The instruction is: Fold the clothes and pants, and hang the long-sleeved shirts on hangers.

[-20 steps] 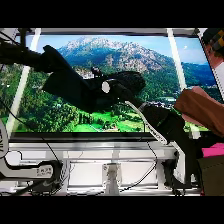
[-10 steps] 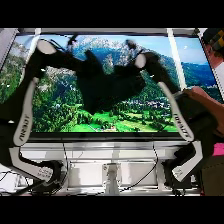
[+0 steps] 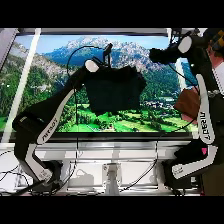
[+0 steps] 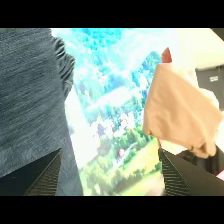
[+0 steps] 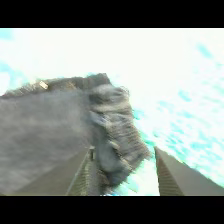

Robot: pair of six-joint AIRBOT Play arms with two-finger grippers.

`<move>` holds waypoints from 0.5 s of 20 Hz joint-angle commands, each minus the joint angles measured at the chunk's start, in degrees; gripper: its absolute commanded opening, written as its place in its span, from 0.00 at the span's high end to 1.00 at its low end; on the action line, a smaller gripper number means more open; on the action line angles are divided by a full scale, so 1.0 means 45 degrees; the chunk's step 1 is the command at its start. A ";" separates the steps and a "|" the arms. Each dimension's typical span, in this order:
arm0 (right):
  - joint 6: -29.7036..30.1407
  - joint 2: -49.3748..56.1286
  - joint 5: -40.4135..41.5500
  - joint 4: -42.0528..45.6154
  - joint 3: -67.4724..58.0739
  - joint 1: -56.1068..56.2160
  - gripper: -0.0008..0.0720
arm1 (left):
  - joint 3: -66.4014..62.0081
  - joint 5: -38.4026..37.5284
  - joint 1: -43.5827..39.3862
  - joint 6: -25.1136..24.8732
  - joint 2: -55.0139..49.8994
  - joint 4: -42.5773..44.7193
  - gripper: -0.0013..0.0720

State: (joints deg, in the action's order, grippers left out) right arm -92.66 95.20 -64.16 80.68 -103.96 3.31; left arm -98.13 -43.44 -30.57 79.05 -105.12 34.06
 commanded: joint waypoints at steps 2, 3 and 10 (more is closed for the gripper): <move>0.1666 0.0039 -0.0583 -0.1054 0.0019 -0.0933 0.33 | -0.0005 0.0452 0.0189 -0.0821 0.0214 -0.0058 0.03; 0.2239 0.0219 -0.0675 -0.2118 0.0019 -0.1112 0.31 | -0.0005 0.0447 0.0384 -0.0821 0.0359 -0.0058 0.03; 0.4532 0.2633 -0.1651 -0.6314 0.0019 -0.1671 0.02 | -0.0005 -0.1010 0.1724 -0.0816 0.1268 -0.0058 0.03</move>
State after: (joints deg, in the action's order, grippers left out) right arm -75.72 103.18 -70.11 57.93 -103.90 -3.62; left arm -98.13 -44.82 -24.84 75.59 -100.60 33.80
